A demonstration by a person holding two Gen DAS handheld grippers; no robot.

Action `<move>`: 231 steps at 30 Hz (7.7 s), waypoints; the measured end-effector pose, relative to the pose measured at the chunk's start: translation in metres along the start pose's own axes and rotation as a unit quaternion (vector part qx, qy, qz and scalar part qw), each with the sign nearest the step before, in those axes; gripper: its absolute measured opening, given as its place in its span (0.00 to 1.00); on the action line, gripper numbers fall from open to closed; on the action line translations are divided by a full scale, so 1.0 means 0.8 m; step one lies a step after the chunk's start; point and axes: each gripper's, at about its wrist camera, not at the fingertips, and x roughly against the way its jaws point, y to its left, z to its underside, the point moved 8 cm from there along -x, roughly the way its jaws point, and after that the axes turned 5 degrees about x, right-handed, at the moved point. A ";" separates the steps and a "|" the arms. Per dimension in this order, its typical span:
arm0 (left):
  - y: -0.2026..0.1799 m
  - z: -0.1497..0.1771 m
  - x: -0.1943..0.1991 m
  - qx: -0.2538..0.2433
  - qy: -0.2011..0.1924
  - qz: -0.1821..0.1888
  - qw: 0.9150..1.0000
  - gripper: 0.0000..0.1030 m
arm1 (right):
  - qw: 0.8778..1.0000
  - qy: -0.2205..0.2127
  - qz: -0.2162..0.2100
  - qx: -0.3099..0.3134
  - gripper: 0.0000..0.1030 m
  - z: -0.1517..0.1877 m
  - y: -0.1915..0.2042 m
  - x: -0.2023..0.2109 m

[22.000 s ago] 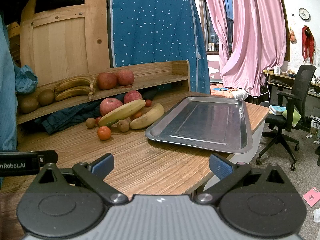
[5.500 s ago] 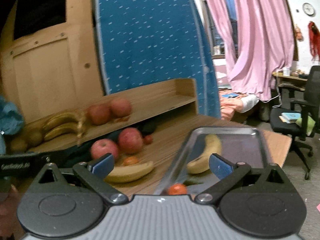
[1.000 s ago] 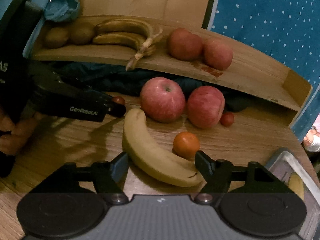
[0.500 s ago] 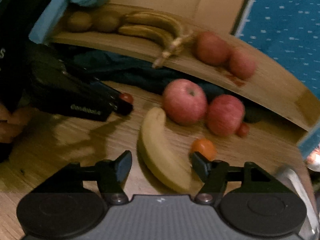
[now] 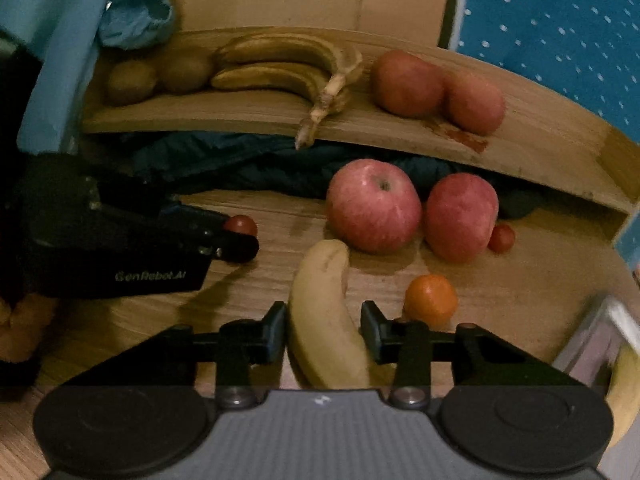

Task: Organize fruits
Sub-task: 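Close the left gripper on the red cherry tomato while the right gripper grasps the banana, then carry the tomato and banana onto the metal tray and open both grippers, then withdraw both grippers from the tray toward the fruit on the table, then reach the right gripper to the mandarin while the left gripper reaches the red apple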

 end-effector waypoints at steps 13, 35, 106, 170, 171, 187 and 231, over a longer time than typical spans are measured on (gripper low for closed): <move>0.012 0.045 0.050 -0.008 0.003 -0.001 1.000 0.25 | 0.997 -0.016 -0.004 -0.074 0.42 0.025 0.020 0.039; -0.003 0.041 0.040 -0.035 0.002 -0.009 0.999 0.25 | 0.996 -0.057 0.040 -0.051 0.40 0.045 0.030 0.032; -0.307 0.033 -0.016 -0.178 -0.003 0.193 0.965 0.26 | 0.923 -0.191 0.174 -0.285 0.36 0.112 -0.236 0.168; -0.220 0.000 0.071 -0.124 -0.079 0.154 0.977 0.95 | 0.912 -0.207 0.207 -0.289 0.99 0.101 -0.204 0.234; -0.214 -0.002 0.075 -0.118 -0.082 0.151 0.978 0.95 | 0.911 -0.209 0.209 -0.287 1.00 0.100 -0.199 0.237; -0.117 0.008 0.102 -0.069 -0.087 0.109 0.988 0.99 | 0.924 -0.173 0.233 -0.250 1.00 0.108 -0.093 0.253; -0.023 -0.029 0.048 -0.009 -0.050 -0.016 0.999 0.99 | 0.967 -0.084 0.119 -0.209 1.00 0.067 -0.010 0.139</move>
